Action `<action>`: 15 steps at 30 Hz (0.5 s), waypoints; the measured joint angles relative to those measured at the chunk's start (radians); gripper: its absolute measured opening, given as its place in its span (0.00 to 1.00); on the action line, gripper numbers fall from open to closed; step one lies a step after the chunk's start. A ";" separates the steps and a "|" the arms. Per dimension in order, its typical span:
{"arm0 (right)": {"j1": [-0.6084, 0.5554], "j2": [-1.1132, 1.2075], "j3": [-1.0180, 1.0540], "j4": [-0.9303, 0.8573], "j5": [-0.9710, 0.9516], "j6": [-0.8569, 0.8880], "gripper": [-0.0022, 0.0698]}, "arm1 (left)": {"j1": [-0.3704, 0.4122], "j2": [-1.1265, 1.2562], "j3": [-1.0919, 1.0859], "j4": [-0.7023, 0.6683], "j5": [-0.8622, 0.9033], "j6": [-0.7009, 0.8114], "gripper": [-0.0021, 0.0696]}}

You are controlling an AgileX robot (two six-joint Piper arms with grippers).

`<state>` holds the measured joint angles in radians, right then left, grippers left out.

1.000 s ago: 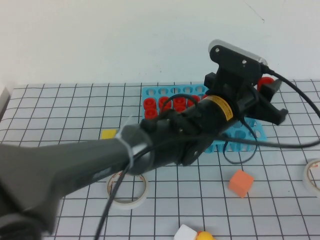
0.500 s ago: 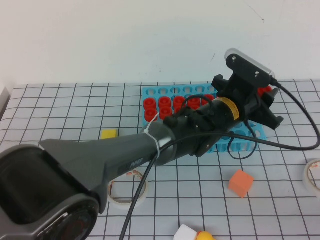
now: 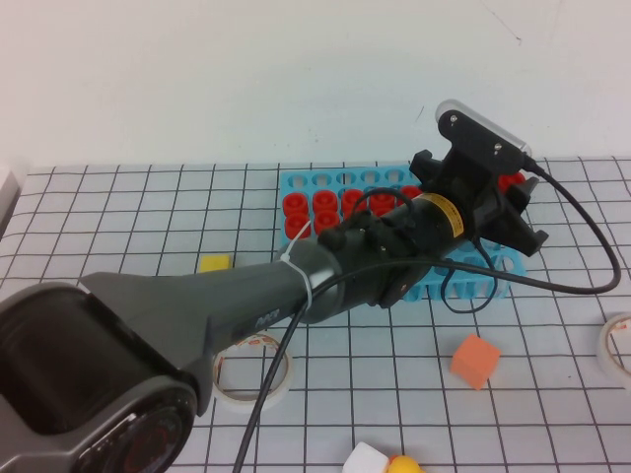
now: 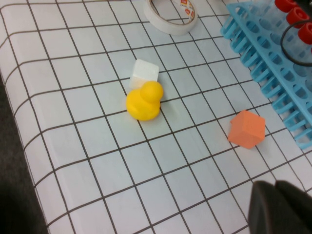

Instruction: Place the test tubes

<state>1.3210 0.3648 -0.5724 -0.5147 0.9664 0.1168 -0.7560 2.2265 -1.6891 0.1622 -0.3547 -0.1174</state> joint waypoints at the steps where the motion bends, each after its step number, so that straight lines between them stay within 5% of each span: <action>1: 0.000 0.000 0.000 0.000 0.002 0.000 0.03 | 0.000 0.000 0.000 0.000 0.000 -0.003 0.40; 15: 0.000 0.000 0.000 0.000 0.002 0.000 0.03 | -0.016 0.004 -0.002 0.000 0.011 -0.011 0.40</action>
<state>1.3210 0.3648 -0.5724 -0.5147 0.9681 0.1168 -0.7717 2.2310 -1.6915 0.1622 -0.3435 -0.1282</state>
